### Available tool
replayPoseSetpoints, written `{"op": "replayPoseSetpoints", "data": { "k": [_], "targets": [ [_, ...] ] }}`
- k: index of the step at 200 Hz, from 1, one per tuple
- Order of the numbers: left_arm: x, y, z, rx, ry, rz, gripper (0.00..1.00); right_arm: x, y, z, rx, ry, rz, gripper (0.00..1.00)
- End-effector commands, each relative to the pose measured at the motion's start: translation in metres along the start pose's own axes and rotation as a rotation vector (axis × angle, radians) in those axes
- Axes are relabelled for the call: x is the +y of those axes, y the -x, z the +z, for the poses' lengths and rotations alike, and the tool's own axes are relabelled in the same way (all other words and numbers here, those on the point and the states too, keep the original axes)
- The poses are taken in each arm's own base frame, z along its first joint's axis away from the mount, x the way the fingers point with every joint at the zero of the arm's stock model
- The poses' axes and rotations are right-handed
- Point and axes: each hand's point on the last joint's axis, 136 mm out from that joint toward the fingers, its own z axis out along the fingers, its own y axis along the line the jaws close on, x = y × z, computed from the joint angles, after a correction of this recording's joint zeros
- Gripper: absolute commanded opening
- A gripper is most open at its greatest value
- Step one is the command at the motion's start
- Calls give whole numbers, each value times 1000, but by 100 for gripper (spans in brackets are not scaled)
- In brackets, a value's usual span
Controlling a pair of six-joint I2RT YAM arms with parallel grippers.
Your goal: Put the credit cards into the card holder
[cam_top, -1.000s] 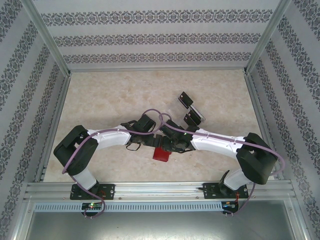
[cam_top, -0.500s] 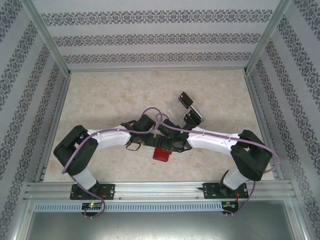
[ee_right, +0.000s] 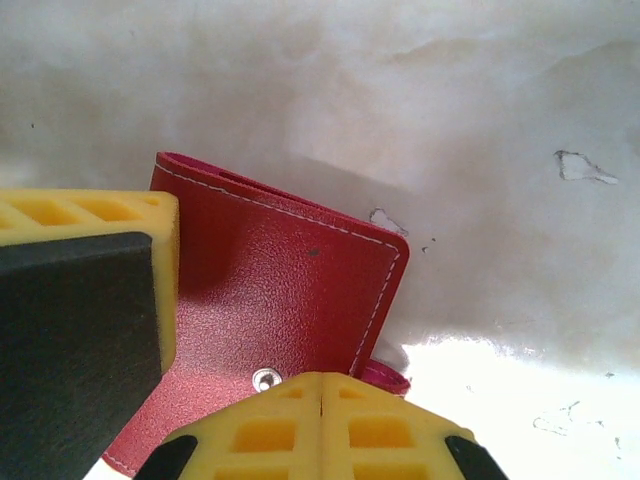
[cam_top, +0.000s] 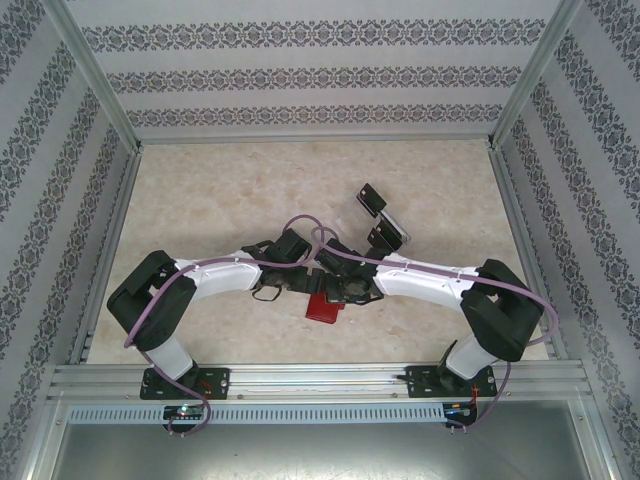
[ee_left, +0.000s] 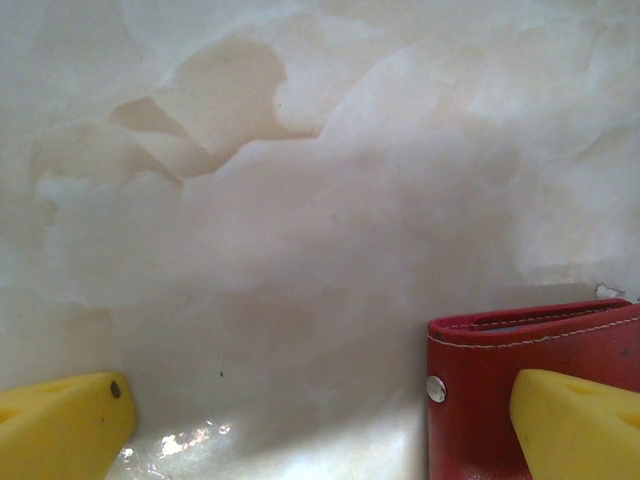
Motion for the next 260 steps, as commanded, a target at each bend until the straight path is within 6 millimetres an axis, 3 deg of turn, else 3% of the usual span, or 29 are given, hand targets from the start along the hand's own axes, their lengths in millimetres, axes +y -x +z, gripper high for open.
{"op": "replayPoseSetpoints", "data": {
  "k": [1, 37, 110, 260],
  "targets": [
    [12, -23, 23, 58, 19, 2, 100, 8, 5, -13, -28, 32, 2, 0],
    [12, -24, 23, 59, 18, 2, 100, 21, 8, -15, -34, 87, 13, 0],
    [12, -24, 24, 61, 17, -1, 100, 32, 3, 2, -3, 110, 21, 0],
    [13, -25, 24, 64, 19, 0, 100, 20, -14, 37, 55, 72, 46, 0]
  ]
}}
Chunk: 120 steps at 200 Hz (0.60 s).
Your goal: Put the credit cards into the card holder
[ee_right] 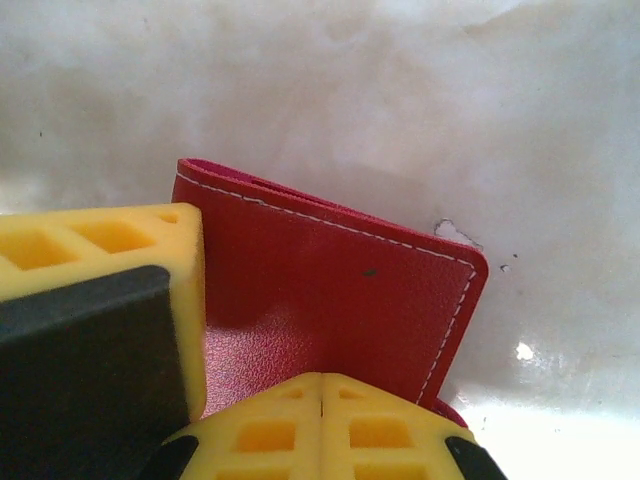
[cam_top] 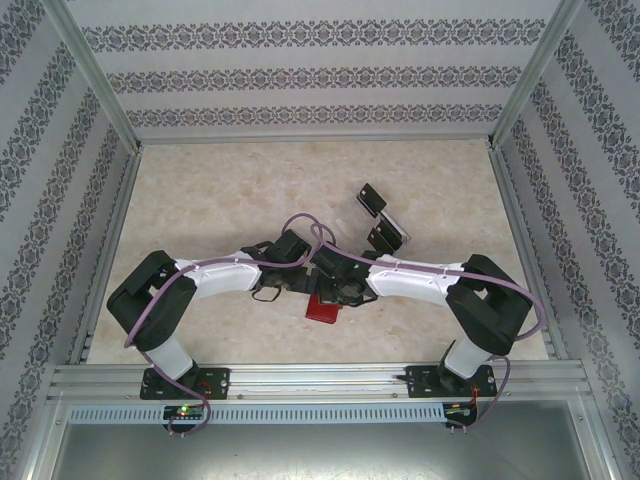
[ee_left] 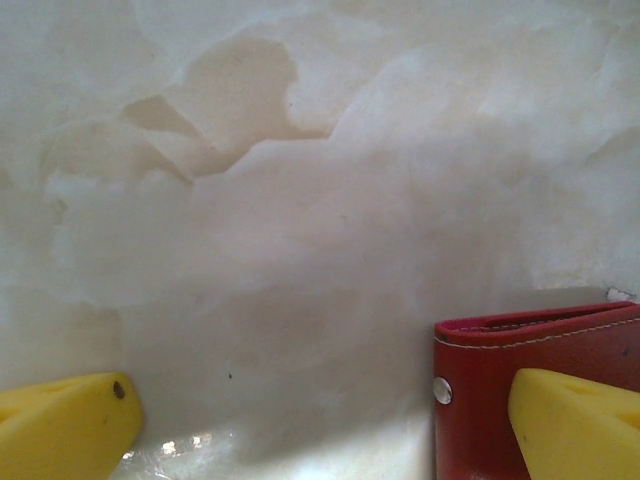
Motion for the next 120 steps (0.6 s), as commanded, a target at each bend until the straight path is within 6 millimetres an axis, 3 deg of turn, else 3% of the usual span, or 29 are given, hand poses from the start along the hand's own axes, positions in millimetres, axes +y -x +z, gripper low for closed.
{"op": "replayPoseSetpoints", "data": {
  "k": [1, 59, 120],
  "targets": [
    [11, -24, 22, 70, 14, 4, 100, 5, -10, 16, 31, 29, -3, 0],
    [12, -22, 20, 63, 29, -2, 100, 16, 0, -7, -26, 84, 13, 0],
    [13, 8, -8, -26, 68, -51, 100, 6, 4, -20, -78, 74, 31, 0]
  ]
}}
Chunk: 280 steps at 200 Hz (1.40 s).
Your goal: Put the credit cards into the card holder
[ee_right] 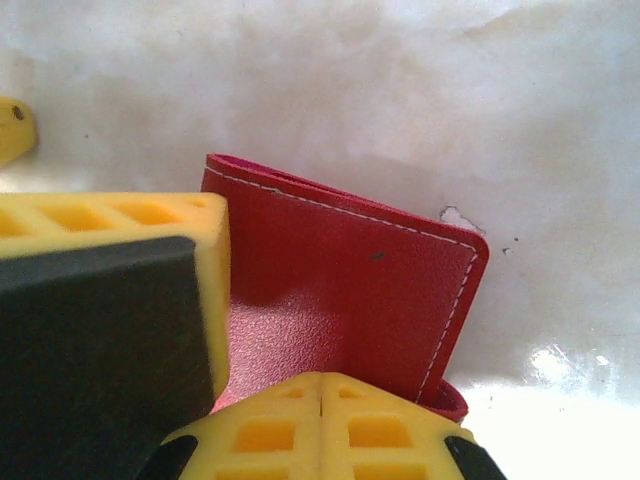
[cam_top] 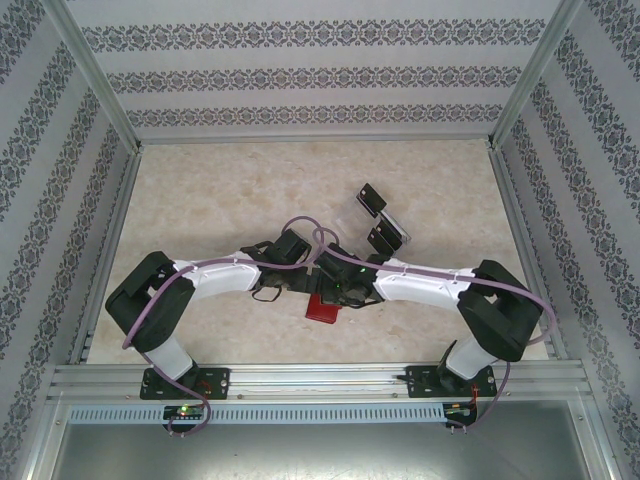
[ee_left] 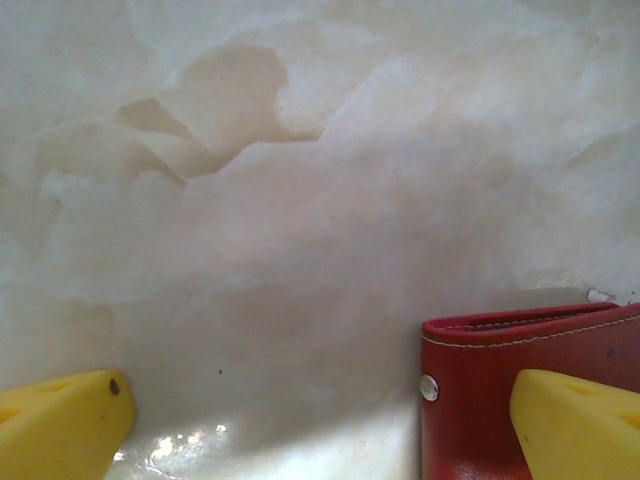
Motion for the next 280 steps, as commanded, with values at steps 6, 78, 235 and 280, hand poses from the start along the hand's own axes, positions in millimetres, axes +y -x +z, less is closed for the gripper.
{"op": "replayPoseSetpoints", "data": {
  "k": [6, 78, 235, 280],
  "targets": [
    [16, 9, -7, -28, 80, -43, 100, 3, 4, -7, -42, 18, 7, 0],
    [34, 1, -49, -111, 80, -109, 100, -2, 20, -11, -66, 16, 7, 0],
    [7, -36, -35, -104, -26, -90, 100, -4, 27, -17, -62, 62, 5, 0],
    [20, -7, -35, -153, 82, -85, 100, -5, 23, -15, -68, 86, 6, 0]
  ]
}}
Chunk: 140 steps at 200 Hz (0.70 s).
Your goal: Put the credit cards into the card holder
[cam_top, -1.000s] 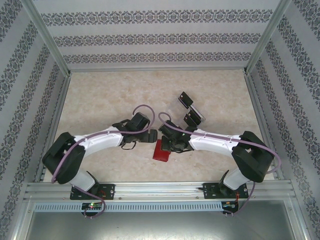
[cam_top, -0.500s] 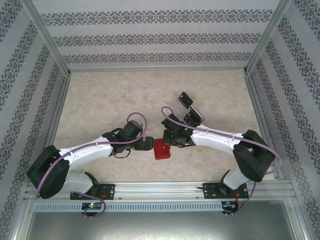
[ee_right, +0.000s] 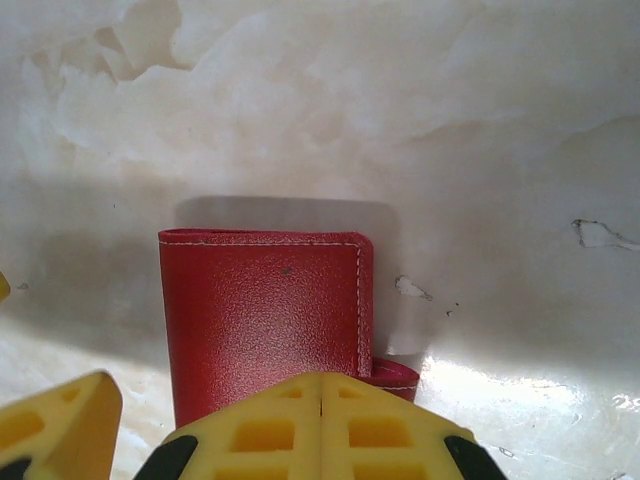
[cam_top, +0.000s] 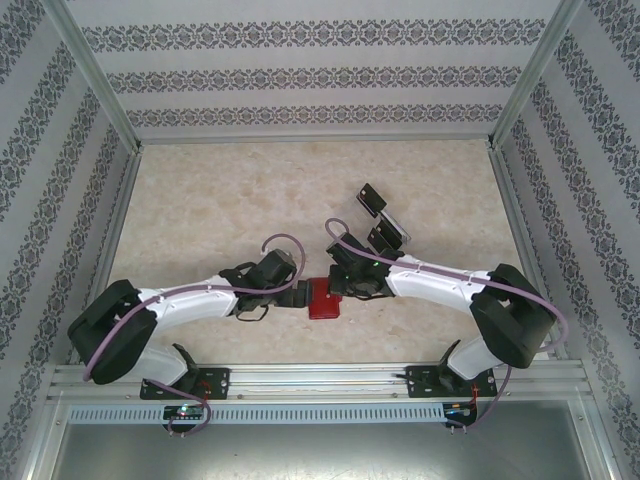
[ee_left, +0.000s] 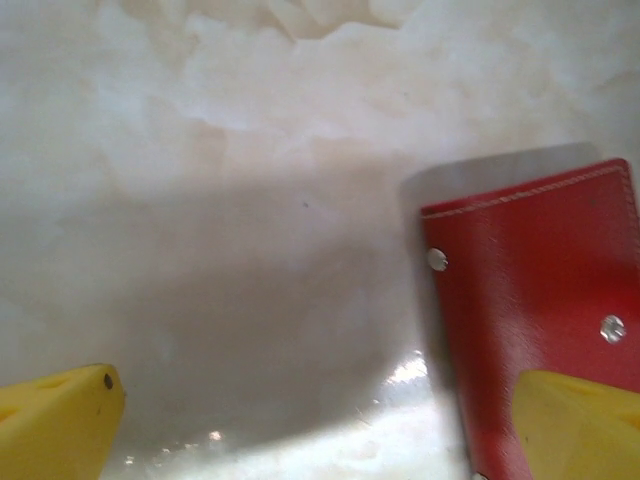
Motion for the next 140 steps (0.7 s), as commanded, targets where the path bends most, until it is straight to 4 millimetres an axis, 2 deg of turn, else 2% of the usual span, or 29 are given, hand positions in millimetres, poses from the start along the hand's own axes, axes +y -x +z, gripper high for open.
{"op": "replayPoseSetpoints", "data": {
  "k": [1, 42, 93, 140],
  "targets": [
    [1, 28, -1, -63, 50, -5, 100, 5, -1, -4, -13, 38, -7, 0],
    [-3, 46, 7, -6, 22, 7, 100, 2, -4, -2, -11, 34, -12, 0],
    [-6, 34, 18, 113, -25, 23, 100, 2, -4, -2, -17, 38, -18, 0],
    [-5, 25, 22, 148, -33, 38, 100, 3, -3, -1, -12, 40, -25, 0]
  ]
}}
